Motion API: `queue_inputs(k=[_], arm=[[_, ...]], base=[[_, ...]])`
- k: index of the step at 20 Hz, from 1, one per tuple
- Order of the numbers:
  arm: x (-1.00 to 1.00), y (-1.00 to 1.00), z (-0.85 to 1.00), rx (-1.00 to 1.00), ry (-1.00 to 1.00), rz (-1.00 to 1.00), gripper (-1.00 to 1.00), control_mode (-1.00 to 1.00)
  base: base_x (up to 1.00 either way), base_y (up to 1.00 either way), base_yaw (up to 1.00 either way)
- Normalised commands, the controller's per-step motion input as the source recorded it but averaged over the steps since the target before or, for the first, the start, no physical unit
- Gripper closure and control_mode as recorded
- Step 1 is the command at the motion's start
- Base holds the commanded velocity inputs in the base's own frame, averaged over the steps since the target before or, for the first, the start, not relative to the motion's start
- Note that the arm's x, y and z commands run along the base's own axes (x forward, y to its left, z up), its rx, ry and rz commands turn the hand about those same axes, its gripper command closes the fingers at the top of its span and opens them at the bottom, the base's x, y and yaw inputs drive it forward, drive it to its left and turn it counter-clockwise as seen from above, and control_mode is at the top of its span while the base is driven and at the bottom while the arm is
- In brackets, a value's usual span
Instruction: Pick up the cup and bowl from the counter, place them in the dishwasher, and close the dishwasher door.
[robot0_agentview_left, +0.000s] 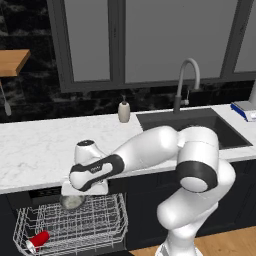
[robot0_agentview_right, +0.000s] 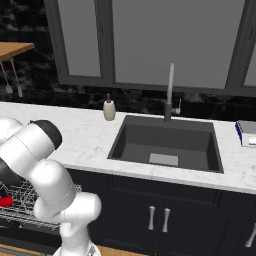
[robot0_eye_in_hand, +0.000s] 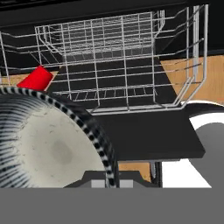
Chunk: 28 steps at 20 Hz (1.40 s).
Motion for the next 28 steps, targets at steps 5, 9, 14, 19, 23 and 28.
queue_inputs(k=[5,9,14,19,23,28], arm=[[0.00,-0.13,-0.17,-0.17,0.13,-0.07,1.00,-1.00],[0.00,-0.04,-0.46,-0.10,0.00,-0.05,1.00,-1.00],[0.00,-0.02,-0.44,-0.03,0.00,-0.01,1.00,-1.00],[0.01,-0.02,-0.38,0.00,0.00,0.00,1.00,-1.00],[0.11,0.00,-0.32,-0.01,0.00,0.00,1.00,-1.00],[0.32,0.00,-0.18,-0.01,0.00,0.00,1.00,-1.00]], base=[[0.00,0.00,0.00],[0.00,0.00,0.00],[0.00,0.00,0.00],[0.00,0.00,0.00],[0.00,0.00,0.00],[0.00,0.00,0.00]])
